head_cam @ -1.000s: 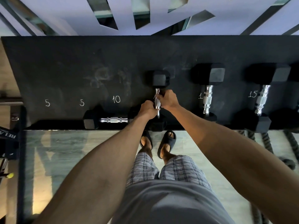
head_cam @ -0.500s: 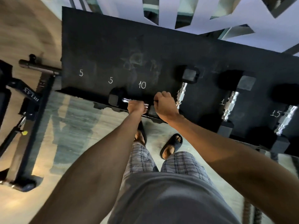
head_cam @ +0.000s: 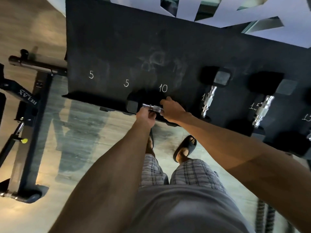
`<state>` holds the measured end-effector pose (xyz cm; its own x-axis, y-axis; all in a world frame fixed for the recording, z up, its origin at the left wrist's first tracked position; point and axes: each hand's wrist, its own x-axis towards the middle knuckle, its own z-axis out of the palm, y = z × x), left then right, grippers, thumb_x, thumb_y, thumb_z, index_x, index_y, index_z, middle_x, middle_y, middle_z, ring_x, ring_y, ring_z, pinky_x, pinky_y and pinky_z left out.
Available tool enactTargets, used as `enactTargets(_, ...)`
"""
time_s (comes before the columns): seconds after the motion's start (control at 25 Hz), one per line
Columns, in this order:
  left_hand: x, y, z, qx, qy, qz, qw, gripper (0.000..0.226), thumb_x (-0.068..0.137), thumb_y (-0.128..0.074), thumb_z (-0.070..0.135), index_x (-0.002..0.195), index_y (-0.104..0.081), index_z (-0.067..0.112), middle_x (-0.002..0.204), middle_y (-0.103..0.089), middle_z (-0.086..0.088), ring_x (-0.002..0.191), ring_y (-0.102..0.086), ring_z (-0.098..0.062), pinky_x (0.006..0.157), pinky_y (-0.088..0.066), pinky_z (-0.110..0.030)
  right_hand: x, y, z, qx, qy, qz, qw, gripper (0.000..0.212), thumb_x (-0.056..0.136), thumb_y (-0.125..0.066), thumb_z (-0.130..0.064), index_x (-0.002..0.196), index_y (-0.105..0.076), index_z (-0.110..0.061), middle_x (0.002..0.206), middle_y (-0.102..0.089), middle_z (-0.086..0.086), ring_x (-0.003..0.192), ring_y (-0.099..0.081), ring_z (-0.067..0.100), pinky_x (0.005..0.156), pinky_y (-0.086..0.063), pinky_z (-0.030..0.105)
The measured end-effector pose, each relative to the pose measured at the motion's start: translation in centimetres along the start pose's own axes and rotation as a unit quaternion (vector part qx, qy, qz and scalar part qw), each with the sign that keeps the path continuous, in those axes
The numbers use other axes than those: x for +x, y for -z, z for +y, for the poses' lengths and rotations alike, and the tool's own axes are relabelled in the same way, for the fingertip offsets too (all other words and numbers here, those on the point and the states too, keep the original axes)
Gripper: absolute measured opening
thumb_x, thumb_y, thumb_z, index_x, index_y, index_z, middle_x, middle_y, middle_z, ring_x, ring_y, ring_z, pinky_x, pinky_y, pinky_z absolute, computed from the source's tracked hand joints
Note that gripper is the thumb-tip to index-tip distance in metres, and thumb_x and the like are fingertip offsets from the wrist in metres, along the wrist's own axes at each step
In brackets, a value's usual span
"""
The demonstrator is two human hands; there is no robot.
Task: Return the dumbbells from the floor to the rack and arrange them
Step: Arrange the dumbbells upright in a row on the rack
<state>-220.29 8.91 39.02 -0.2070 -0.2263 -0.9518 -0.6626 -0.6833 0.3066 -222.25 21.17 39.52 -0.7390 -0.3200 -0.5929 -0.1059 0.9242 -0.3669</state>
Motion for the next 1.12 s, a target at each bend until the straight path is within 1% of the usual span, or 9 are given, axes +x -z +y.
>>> enactTargets(0.2,1.5,-0.2,0.4,-0.008,0.022,-0.010,1.000,0.019,0.100,-0.042,0.003,0.087,-0.055,0.006,0.084,-0.058,-0.011,0.074,-0.057,-0.023,0.067,-0.049,-0.036,0.7,-1.8,-1.2,-0.096,-0.042,0.016,0.994,0.035,0.086,-0.062,-0.019,0.120,-0.052,-0.014,0.118,-0.064,0.007,0.111,-0.062,0.025,0.099,-0.033,0.038)
enactTargets(0.36,1.3,-0.7,0.4,0.029,0.006,0.001,1.000,0.024,0.099,-0.048,0.007,0.121,-0.055,0.004,0.105,-0.058,-0.016,0.088,-0.060,-0.028,0.084,-0.052,-0.040,0.1,-2.0,-1.4,-0.062,-0.067,0.064,0.994,0.026,0.085,-0.062,-0.014,0.110,-0.055,-0.015,0.109,-0.069,0.004,0.108,-0.063,0.023,0.101,-0.032,0.037)
enactTargets(0.52,-0.5,-3.4,2.1,0.127,-0.091,-0.001,0.988,0.019,0.093,-0.061,0.012,0.108,-0.060,0.002,0.096,-0.062,-0.013,0.087,-0.062,-0.027,0.089,-0.056,-0.042,-0.4,-0.9,-1.6,0.058,-0.119,0.114,0.985,0.019,0.088,-0.056,-0.016,0.108,-0.058,-0.014,0.104,-0.071,0.009,0.104,-0.064,0.028,0.095,-0.038,0.039)
enactTargets(0.64,0.1,-6.0,4.3,0.269,-0.190,0.001,0.944,0.035,0.080,-0.075,0.015,0.108,-0.066,-0.004,0.102,-0.071,-0.017,0.093,-0.071,-0.031,0.084,-0.060,-0.044,0.5,0.1,-1.8,0.242,-0.178,0.149,0.942,0.019,0.089,-0.060,-0.016,0.107,-0.062,-0.011,0.101,-0.072,0.013,0.098,-0.066,0.031,0.087,-0.050,0.042)
enactTargets(0.76,-0.2,-8.2,5.4,0.428,-0.267,-0.045,0.862,0.023,0.082,-0.074,0.017,0.098,-0.073,0.000,0.097,-0.074,-0.015,0.088,-0.072,-0.028,0.082,-0.060,-0.037,1.6,0.4,-1.7,0.399,-0.213,0.175,0.875,0.015,0.088,-0.066,-0.013,0.102,-0.064,-0.008,0.097,-0.073,0.013,0.088,-0.071,0.028,0.074,-0.057,0.037)
enactTargets(0.84,-0.7,-9.5,6.1,0.491,-0.300,-0.078,0.814,0.017,0.086,-0.071,0.017,0.095,-0.073,0.003,0.095,-0.073,-0.010,0.085,-0.070,-0.022,0.080,-0.058,-0.030,2.3,0.8,-1.7,0.428,-0.235,0.188,0.852,0.016,0.088,-0.068,-0.013,0.102,-0.063,-0.007,0.096,-0.073,0.012,0.084,-0.073,0.024,0.067,-0.058,0.032)
enactTargets(0.96,-0.7,-10.6,6.8,0.539,-0.323,-0.104,0.771,0.016,0.087,-0.069,0.017,0.092,-0.073,0.003,0.095,-0.073,-0.010,0.085,-0.069,-0.022,0.080,-0.056,-0.030,3.0,1.3,-1.5,0.468,-0.250,0.194,0.825,0.020,0.089,-0.069,-0.013,0.107,-0.063,-0.005,0.095,-0.073,0.009,0.075,-0.074,0.020,0.055,-0.056,0.019)
enactTargets(1.04,0.0,-10.8,7.0,0.558,-0.329,-0.107,0.755,0.017,0.088,-0.069,0.019,0.091,-0.073,0.002,0.096,-0.073,-0.011,0.086,-0.070,-0.023,0.082,-0.057,-0.032,3.4,1.4,-1.6,0.461,-0.254,0.198,0.827,0.021,0.089,-0.069,-0.014,0.106,-0.064,-0.005,0.091,-0.073,0.008,0.067,-0.071,0.017,0.048,-0.051,0.012)
enactTargets(1.12,0.6,-10.8,7.2,0.572,-0.332,-0.111,0.741,0.018,0.089,-0.069,0.020,0.091,-0.073,0.003,0.096,-0.073,-0.011,0.087,-0.070,-0.023,0.083,-0.057,-0.033,3.6,1.3,-1.7,0.443,-0.257,0.202,0.835,0.022,0.088,-0.070,-0.015,0.106,-0.064,-0.004,0.092,-0.074,0.010,0.071,-0.073,0.020,0.055,-0.053,0.017)
